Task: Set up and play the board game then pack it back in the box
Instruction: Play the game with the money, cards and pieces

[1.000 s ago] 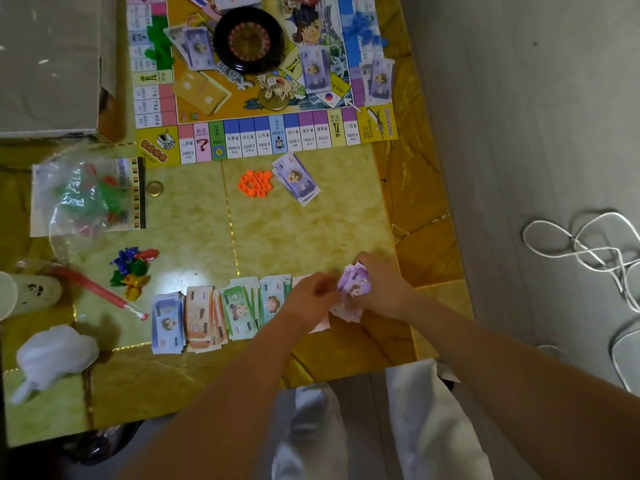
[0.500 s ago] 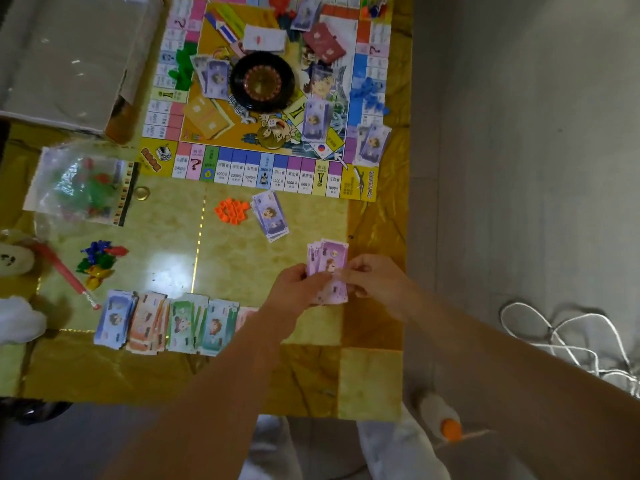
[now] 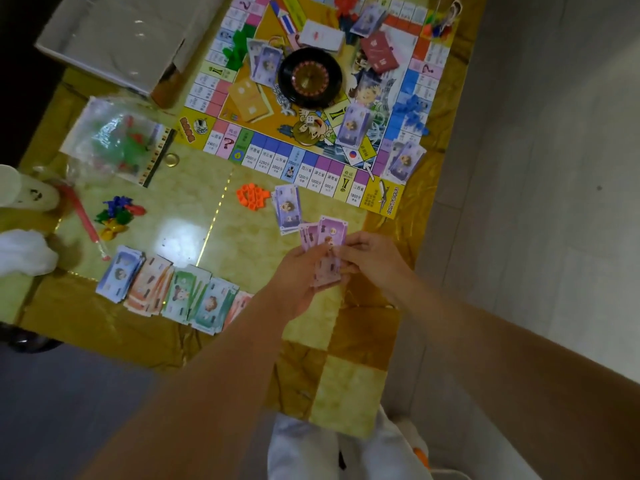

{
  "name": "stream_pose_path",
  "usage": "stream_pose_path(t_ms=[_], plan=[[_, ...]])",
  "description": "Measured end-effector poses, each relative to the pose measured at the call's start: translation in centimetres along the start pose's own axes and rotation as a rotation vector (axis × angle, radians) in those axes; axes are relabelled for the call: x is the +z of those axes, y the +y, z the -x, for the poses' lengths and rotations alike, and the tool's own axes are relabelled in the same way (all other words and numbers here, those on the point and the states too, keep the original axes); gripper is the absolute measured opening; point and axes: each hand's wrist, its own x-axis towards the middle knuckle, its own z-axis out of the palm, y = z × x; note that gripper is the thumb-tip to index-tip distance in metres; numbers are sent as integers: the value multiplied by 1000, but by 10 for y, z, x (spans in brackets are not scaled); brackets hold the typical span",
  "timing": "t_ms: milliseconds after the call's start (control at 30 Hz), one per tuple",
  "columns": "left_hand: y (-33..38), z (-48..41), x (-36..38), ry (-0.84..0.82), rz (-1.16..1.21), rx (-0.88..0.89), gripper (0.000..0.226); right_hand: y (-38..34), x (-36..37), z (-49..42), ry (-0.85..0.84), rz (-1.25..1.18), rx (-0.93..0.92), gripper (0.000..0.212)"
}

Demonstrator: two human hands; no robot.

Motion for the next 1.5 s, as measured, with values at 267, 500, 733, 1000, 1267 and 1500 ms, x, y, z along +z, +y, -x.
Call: stream_pose_path(t_ms=[267, 500, 733, 1000, 1267, 1500], plan=[[23, -9, -21, 61, 43, 3, 28, -23, 28, -20, 44, 37, 10, 10], [46, -31, -60, 352, -46, 94, 25, -38, 41, -54, 146, 60, 34, 15], [53, -52, -70, 405, -68, 182, 24, -36, 49, -103, 136, 333, 11, 16], [63, -68, -71, 552, -83, 138, 23, -38, 57, -131, 28, 578, -72, 16], [76, -81, -60, 600, -218, 161, 15, -38, 63, -134, -32, 659, -158, 27], [85, -89, -19, 440, -195, 41, 14, -56, 21, -117, -97, 356, -191, 13]])
